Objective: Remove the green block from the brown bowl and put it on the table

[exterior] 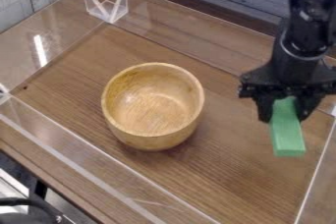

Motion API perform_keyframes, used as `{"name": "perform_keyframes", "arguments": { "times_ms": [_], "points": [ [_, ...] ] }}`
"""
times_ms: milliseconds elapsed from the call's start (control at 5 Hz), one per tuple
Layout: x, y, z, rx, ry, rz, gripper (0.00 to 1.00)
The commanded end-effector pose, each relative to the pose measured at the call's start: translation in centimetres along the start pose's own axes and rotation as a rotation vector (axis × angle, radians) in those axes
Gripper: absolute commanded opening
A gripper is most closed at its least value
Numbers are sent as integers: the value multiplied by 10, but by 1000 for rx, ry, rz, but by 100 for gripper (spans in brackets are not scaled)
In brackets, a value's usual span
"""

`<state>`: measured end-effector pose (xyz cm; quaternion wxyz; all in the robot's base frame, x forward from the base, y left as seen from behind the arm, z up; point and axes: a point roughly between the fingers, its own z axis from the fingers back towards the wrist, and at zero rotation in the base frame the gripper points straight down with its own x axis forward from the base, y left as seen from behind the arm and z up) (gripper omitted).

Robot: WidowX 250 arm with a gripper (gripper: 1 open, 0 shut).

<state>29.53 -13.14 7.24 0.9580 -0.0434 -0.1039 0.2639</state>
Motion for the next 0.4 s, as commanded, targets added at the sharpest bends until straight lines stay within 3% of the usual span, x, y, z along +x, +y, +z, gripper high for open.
{"name": "perform_keyframes", "arguments": {
  "times_ms": [0, 200],
  "points": [
    [7, -18, 4, -44, -38, -28, 0],
    [3, -14, 6, -29, -54, 6, 0]
  ]
}}
